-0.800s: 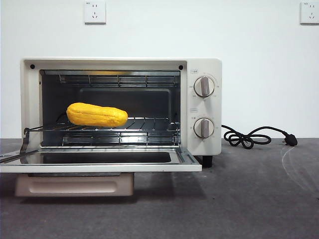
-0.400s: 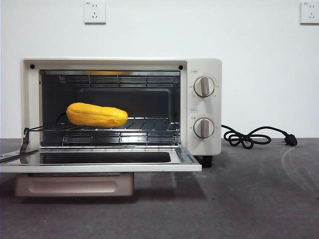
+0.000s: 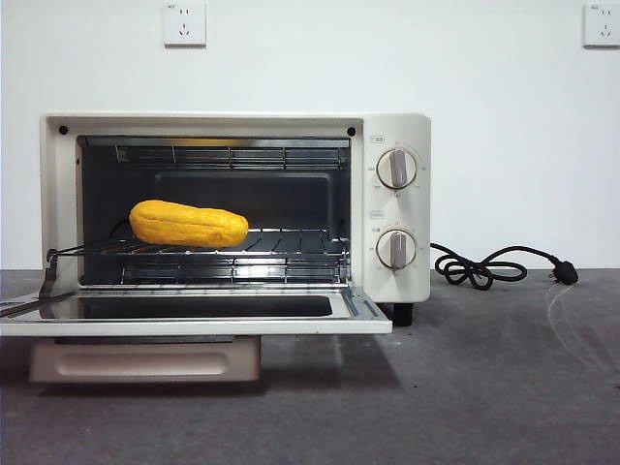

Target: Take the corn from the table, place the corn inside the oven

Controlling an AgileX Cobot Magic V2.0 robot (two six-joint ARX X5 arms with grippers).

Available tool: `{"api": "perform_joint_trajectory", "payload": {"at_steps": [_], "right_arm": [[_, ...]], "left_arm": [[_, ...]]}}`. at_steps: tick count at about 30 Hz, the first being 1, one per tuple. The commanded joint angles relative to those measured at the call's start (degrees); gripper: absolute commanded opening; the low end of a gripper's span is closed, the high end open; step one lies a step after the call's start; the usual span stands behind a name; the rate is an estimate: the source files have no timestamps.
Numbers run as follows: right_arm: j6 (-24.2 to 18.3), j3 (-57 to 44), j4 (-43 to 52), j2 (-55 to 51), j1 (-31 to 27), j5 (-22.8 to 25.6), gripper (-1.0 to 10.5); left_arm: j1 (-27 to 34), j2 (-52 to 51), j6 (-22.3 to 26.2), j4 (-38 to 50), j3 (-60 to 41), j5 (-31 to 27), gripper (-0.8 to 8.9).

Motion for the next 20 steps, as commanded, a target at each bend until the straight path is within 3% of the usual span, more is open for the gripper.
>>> {"api": "perform_joint_trajectory", "payload": {"at_steps": [1, 7, 10, 20], "right_arm": [[-0.55, -0.46, -0.04, -0.35, -2.27, -1.31, -0.1], [-1.79, -0.46, -0.37, -0.35, -4.92, -2.29, -0.1], [-1.97, -0.46, -0.28, -0.35, -5.33, -2.34, -0.1], [-3.45, -0.46, -0.24, -0.35, -5.31, -2.54, -0.1]], "left_arm": [[9.79, 3.85, 3.96, -0.07, -0.35, 9.81, -0.09], [27.52, 14.36, 3.5, 0.13, -0.35, 23.69, -0.09], [32.7, 19.28, 3.19, 0.22, -0.35, 25.44, -0.09], [34.56, 33.11, 3.23, 2.23, -0.35, 24.48, -0.09]]}}
